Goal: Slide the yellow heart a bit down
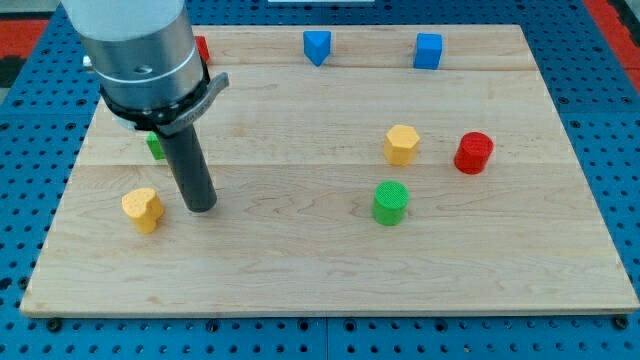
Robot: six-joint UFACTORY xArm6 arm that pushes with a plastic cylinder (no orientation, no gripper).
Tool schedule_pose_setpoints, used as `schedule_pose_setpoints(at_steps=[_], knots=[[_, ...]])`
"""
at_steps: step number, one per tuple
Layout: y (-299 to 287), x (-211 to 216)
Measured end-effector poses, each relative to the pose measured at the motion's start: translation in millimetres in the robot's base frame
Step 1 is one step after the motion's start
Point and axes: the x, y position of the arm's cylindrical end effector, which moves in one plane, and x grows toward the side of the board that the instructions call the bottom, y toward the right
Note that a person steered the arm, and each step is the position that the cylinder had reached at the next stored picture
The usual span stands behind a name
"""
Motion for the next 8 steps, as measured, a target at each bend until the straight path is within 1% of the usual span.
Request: schedule_pose_setpoints(at_steps=[1, 2, 3, 6, 8], knots=[[-20, 0], [-52, 22], [-53, 30], [-17, 30], [-16, 30]])
